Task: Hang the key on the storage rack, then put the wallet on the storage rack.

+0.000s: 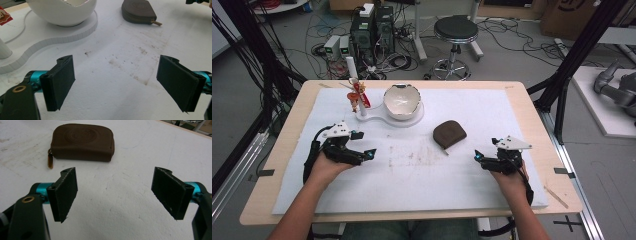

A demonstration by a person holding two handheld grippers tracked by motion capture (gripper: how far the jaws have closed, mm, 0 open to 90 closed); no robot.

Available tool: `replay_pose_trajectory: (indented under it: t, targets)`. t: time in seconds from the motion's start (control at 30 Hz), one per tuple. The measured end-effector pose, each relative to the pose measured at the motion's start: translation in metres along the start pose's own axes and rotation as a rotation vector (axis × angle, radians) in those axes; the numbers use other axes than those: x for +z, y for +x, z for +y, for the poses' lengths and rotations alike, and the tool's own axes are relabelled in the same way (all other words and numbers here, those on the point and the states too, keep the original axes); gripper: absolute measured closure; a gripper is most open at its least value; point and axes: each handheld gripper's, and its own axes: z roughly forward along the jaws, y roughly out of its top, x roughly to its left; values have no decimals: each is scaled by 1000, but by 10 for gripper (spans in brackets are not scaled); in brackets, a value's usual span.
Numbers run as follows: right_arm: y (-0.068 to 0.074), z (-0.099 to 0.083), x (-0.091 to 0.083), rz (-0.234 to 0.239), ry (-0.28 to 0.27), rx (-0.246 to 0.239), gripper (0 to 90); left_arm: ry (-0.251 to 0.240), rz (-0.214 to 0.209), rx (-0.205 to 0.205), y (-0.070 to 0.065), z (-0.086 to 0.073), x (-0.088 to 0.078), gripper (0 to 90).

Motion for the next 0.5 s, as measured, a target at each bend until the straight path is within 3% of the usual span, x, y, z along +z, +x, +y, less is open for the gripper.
replay_pose_trajectory:
  t: [0.27, 0.5]
  targets:
    - [-1, 0, -1, -4, -5, 0, 213, -14, 13, -28, 0, 0, 1, 149]
    - [-3, 1, -2, -12, -13, 6, 213, -2, 1, -14, -1, 0, 3, 149]
